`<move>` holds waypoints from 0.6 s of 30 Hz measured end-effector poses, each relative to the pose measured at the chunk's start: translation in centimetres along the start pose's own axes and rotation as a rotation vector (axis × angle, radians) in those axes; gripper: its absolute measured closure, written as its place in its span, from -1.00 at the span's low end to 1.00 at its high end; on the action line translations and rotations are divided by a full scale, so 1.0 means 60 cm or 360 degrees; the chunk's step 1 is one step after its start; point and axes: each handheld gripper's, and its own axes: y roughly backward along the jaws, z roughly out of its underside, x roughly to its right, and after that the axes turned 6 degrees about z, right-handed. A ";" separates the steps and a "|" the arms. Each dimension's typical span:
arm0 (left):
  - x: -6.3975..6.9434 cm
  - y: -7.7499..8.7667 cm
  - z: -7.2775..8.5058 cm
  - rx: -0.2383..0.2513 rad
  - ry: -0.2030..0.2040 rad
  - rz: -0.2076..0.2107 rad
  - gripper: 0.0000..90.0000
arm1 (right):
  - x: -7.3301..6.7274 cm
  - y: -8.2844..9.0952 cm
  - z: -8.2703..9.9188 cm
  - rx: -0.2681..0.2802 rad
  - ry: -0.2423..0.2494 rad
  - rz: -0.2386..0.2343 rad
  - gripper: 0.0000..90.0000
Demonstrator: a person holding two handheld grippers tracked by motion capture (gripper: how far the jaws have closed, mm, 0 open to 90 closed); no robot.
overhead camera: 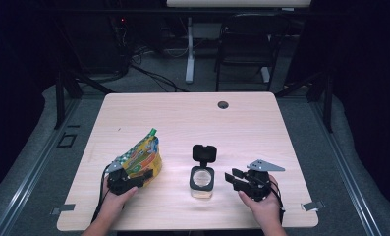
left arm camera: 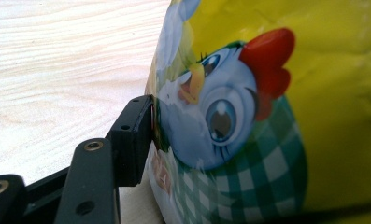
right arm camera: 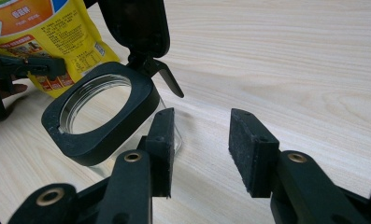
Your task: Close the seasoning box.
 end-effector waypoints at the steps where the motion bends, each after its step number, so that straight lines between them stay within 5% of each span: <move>1: 0.000 0.000 0.000 -0.0001 -0.0001 -0.0001 -0.02 | 0.000 0.000 0.000 0.0001 -0.0002 -0.0003 0.36; 18: 0.001 0.003 -0.003 -0.0031 -0.0048 -0.0045 0.13 | 0.000 0.000 0.000 0.0002 -0.0001 -0.0002 0.36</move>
